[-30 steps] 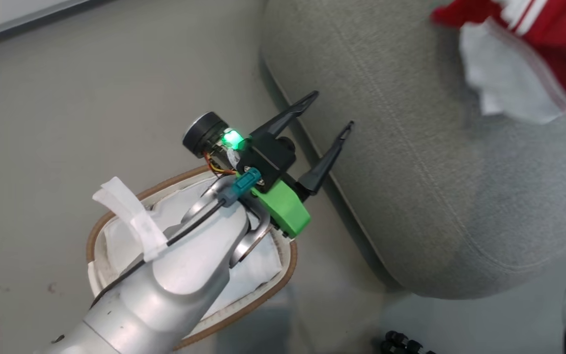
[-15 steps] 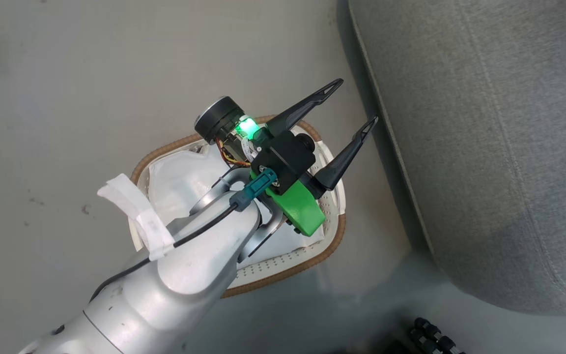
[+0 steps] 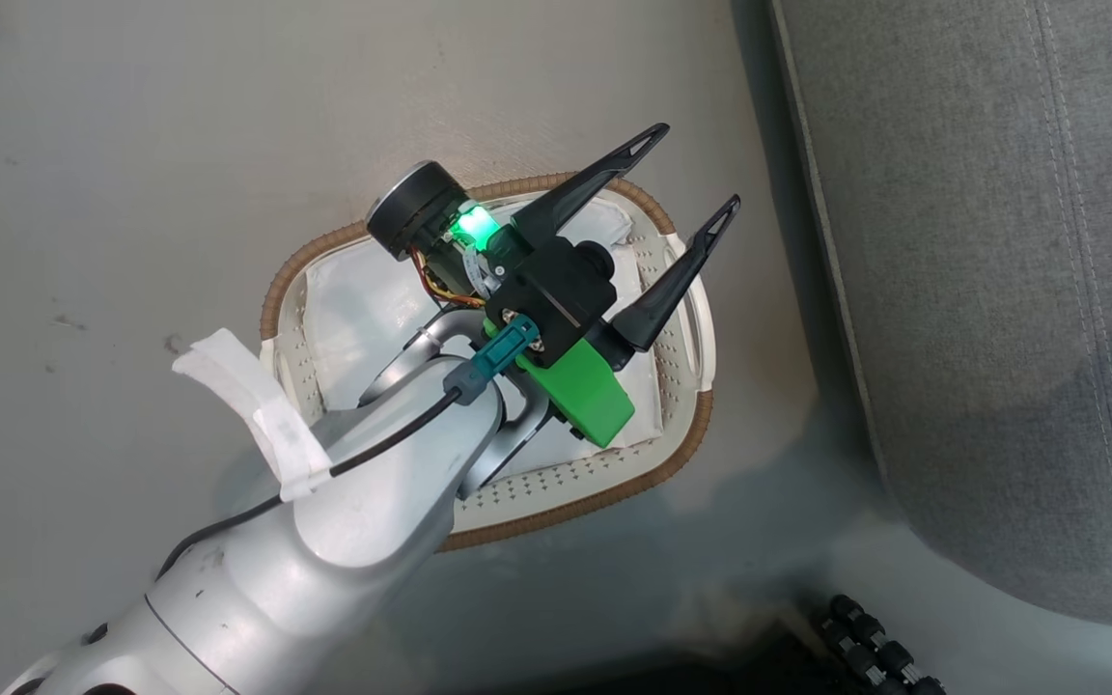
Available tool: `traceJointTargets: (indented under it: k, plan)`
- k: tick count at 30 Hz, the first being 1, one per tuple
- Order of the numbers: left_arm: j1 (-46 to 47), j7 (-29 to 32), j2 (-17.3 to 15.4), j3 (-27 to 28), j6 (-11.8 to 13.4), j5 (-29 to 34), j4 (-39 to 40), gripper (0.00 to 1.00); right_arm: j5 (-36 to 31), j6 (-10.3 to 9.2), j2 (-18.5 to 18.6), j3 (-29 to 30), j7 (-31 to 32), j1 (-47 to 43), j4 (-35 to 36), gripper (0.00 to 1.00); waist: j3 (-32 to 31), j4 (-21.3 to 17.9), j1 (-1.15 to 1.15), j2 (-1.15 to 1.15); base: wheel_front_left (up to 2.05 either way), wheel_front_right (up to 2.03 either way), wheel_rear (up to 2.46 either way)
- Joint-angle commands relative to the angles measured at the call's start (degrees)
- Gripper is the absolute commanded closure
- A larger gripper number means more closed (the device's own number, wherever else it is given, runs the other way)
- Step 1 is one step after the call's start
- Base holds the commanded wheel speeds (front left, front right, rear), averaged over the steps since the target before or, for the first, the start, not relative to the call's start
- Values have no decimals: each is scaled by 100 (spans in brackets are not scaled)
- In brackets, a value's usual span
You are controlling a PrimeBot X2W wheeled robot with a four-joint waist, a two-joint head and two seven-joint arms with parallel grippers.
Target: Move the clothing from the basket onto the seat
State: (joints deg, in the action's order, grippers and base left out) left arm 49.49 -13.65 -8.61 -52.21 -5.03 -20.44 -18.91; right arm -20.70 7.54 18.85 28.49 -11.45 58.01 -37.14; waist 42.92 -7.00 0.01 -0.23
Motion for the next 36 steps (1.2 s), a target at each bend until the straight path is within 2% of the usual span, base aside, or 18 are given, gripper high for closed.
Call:
traceJointTargets:
  k: [1,3,4,6,7,8,20,29,36]
  plan:
    - [91,5,-66,11,19,-6,7,0,-16,-10,2,-45,-39,-116,-99,100,-51,-47,-1,23,0,0,0]
    - [83,7,-91,26,27,-38,-5,0,-18,-10,-30,-73,-89,-156,-186,100,-92,-75,-1,23,0,0,0]
    - [82,4,-91,35,32,-51,-9,0,6,-10,-54,-78,-108,-168,-224,89,-115,-85,-1,23,0,0,0]
    - [76,-4,-99,52,51,-65,-23,0,7,-10,-76,-98,-144,-210,-283,55,-176,-108,-1,23,0,0,0]
    - [71,-15,-112,72,61,-83,-29,0,-20,-10,-83,-121,-168,-241,-307,7,-214,-121,-1,23,0,0,0]
    - [65,-21,-120,88,65,-102,-35,0,-32,-10,-90,-136,-172,-260,-322,0,-246,-130,-1,23,0,0,0]
    - [-210,-145,-171,537,162,-421,-242,0,123,-10,-109,-681,-268,-686,-330,0,-1088,-109,-1,23,0,0,0]
    - [-795,-149,-90,1379,200,-576,-213,0,484,-10,-63,-1215,-164,-877,-237,0,-2065,300,-1,23,0,0,0]
    - [-1489,-149,17,2159,163,-517,-243,0,890,-9,-355,-1413,-231,-1130,-82,0,-2707,705,-1,23,0,0,0]
